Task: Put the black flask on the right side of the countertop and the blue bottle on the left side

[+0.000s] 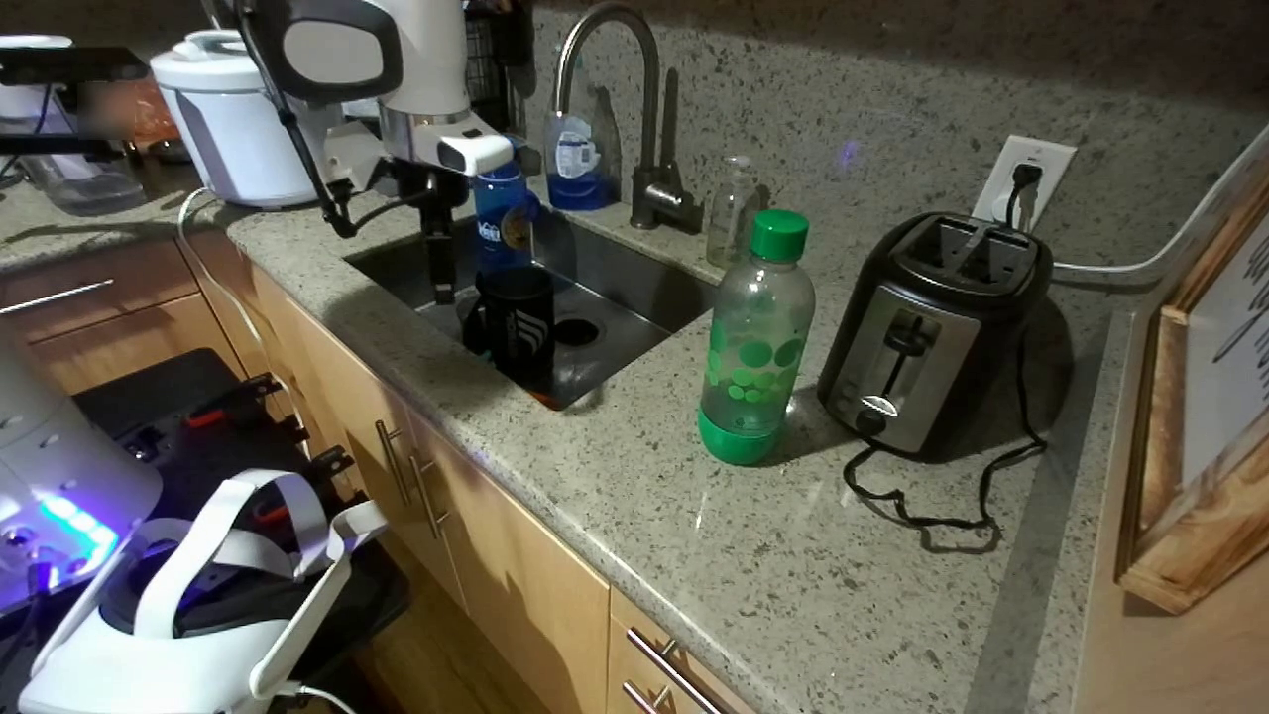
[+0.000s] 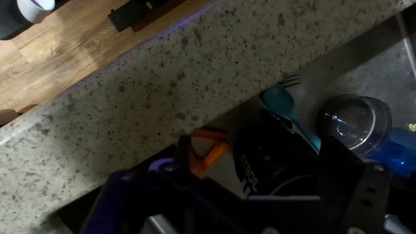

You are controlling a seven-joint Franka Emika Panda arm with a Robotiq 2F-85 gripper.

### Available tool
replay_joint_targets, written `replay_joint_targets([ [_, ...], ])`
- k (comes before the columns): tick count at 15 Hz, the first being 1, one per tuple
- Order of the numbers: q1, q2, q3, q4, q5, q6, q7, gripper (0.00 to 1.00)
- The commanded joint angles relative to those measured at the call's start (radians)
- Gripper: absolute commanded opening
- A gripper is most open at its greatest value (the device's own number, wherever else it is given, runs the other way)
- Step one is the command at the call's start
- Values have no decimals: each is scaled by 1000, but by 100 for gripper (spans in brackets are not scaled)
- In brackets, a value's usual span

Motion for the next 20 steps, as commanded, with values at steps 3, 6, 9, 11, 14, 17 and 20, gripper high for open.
replay_joint_targets([
  [3,-8,102,-41,96,-2,30,27,100],
  [6,-7,140,-50,142,-10,43,40,100],
  [9,0,180,-44,184,-55,71,101,100],
  [11,9,206,-40,209,-96,83,149,100],
  [14,28,252,-38,244,-153,89,213,100],
  [17,53,307,-38,276,-171,85,245,100],
  [20,73,357,-42,304,-163,81,249,100],
])
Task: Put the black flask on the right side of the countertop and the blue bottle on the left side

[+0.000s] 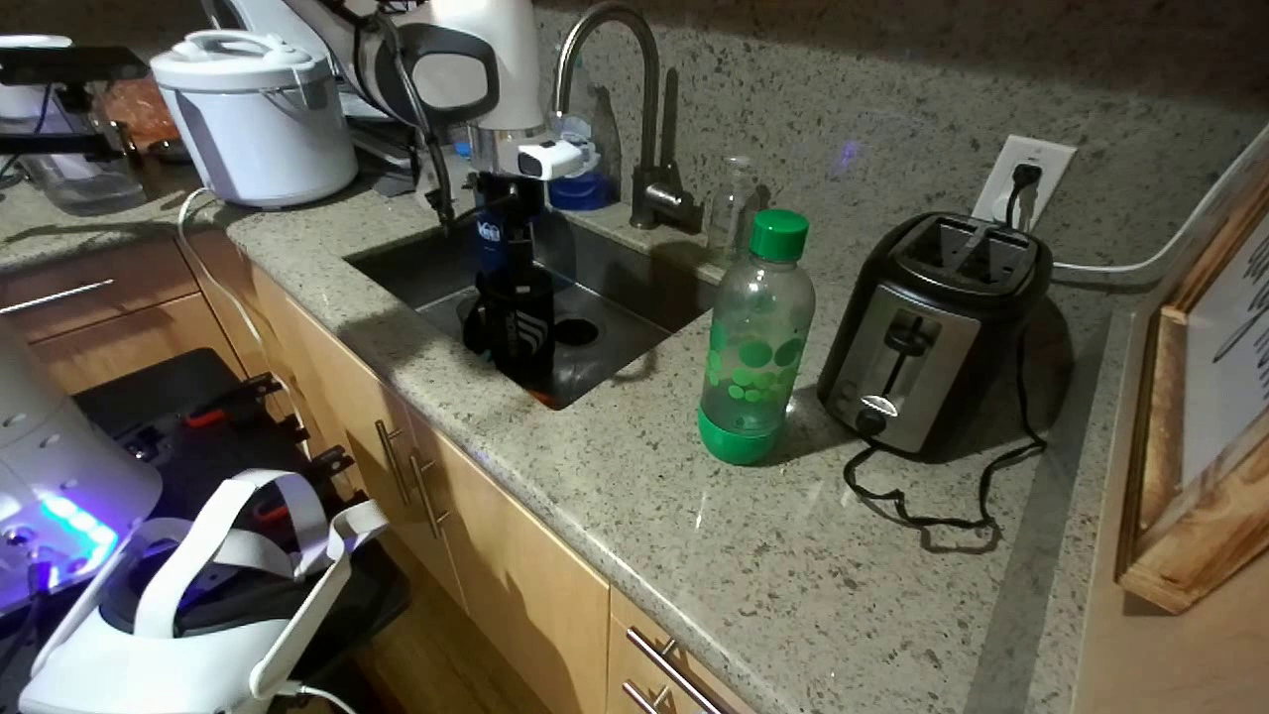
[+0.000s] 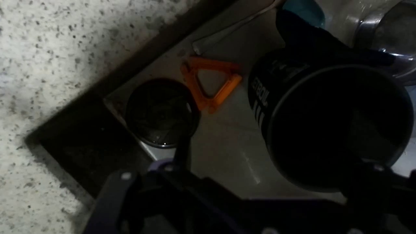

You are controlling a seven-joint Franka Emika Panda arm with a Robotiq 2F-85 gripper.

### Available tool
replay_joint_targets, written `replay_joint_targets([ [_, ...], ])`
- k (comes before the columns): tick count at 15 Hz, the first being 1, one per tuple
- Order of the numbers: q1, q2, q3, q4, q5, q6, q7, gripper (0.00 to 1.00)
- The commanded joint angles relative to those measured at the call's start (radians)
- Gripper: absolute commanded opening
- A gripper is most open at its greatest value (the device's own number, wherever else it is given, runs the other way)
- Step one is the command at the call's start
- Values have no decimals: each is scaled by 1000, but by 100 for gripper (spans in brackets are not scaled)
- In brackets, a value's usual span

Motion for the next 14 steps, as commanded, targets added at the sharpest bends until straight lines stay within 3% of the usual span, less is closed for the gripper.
replay_joint_targets([
  [1,22,70,-4,50,-7,4,28,100],
  [11,48,185,-8,102,19,2,8,100],
  [12,49,188,-7,103,20,4,6,91],
  [13,52,188,-9,103,16,6,7,74],
  [14,55,187,-11,104,14,5,8,66],
])
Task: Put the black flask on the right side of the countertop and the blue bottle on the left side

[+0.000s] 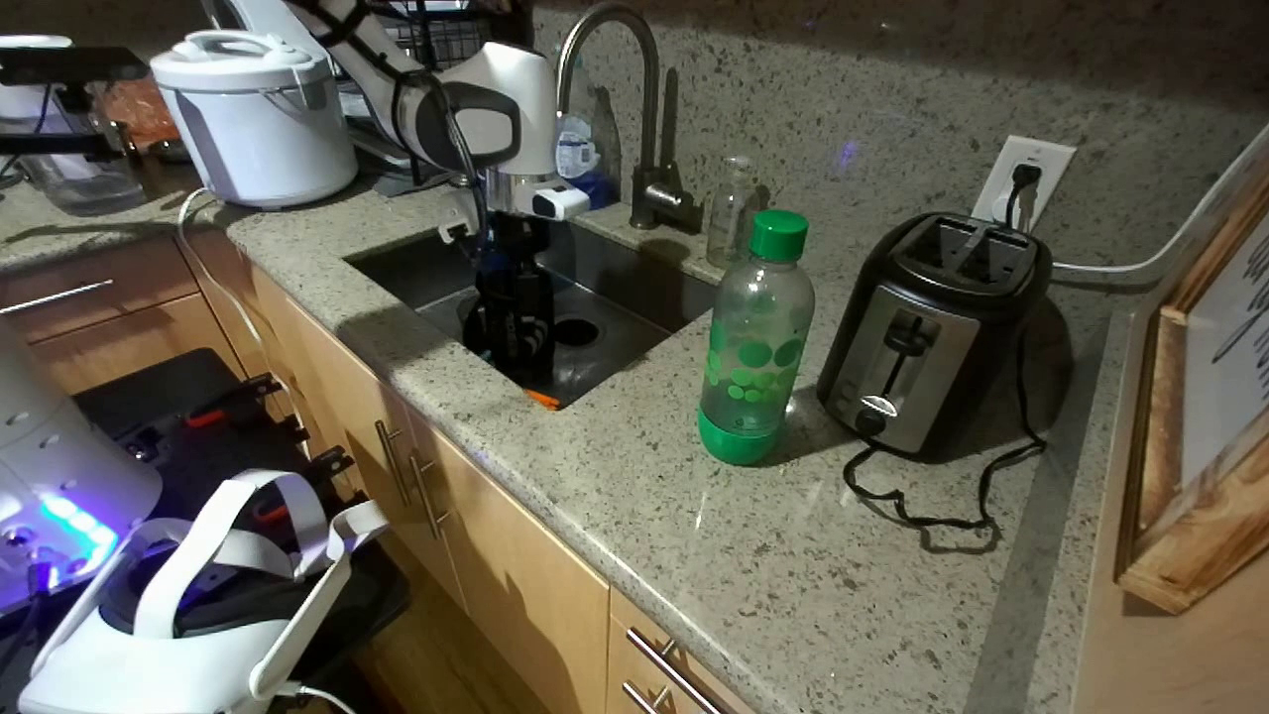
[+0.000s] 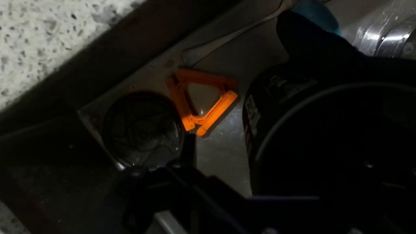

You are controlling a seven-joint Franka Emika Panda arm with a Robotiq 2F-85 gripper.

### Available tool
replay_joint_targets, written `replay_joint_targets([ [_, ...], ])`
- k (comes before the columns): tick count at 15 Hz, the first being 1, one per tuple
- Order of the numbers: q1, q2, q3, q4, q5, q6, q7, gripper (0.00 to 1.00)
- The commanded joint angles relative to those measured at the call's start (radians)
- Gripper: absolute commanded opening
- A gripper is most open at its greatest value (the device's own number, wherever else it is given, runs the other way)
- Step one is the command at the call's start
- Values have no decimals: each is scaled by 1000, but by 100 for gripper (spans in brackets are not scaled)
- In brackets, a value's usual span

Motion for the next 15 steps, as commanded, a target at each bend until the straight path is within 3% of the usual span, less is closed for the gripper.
replay_joint_targets([
  [1,16,-1,-9,10,12,5,4,59],
  [7,19,-111,-16,-39,1,11,2,12],
  [9,15,-173,-16,-60,3,13,1,2],
  [15,-8,-332,2,-111,71,3,-19,5],
])
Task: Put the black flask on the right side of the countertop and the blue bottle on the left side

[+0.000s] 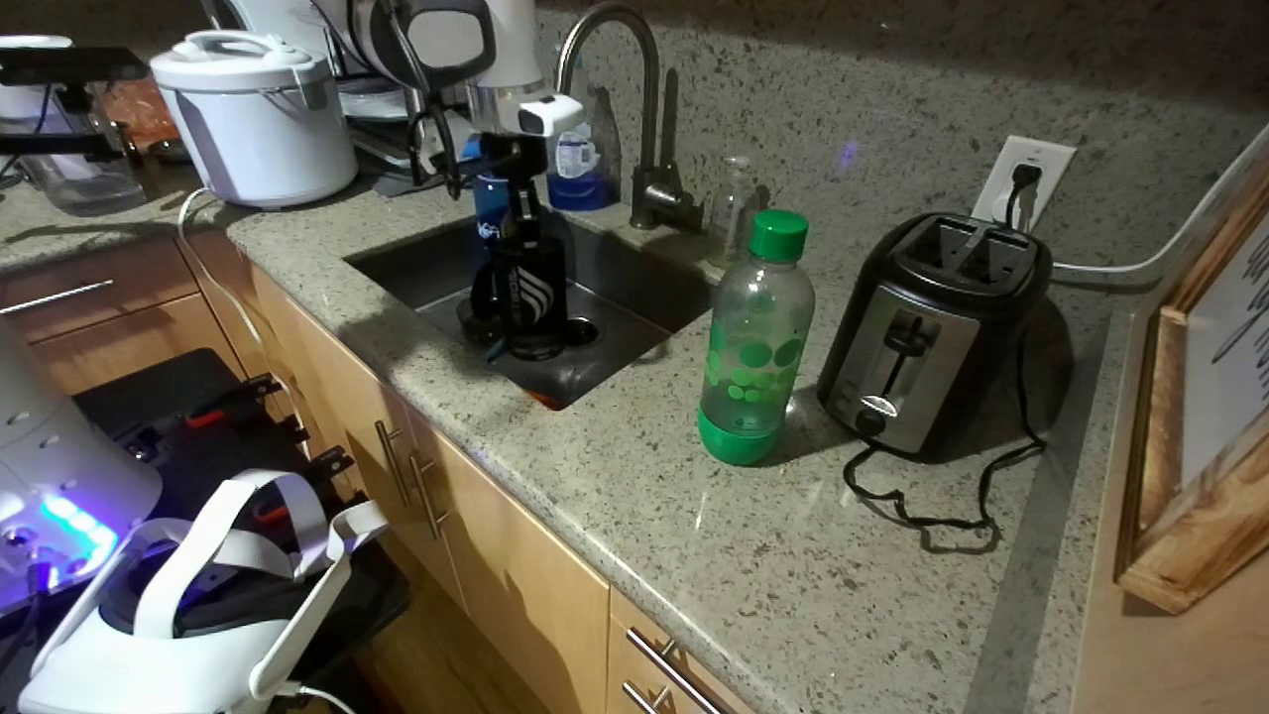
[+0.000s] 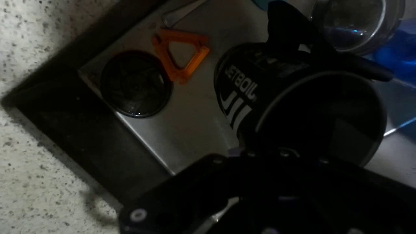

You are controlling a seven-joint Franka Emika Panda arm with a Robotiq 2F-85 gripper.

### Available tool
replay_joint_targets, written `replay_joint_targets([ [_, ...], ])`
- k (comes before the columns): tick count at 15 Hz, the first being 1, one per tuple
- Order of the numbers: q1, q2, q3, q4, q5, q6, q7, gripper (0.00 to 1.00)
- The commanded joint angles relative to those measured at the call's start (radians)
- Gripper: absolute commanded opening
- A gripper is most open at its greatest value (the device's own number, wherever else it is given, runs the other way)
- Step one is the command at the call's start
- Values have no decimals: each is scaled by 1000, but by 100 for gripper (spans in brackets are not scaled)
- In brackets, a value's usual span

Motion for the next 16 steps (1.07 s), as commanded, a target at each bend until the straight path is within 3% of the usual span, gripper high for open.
replay_joint_targets([
  [1,-16,-113,9,-64,51,0,-20,5],
  [13,-84,-262,-14,-49,111,-30,-35,5],
  [16,-117,-317,-23,-55,81,-53,-17,4],
])
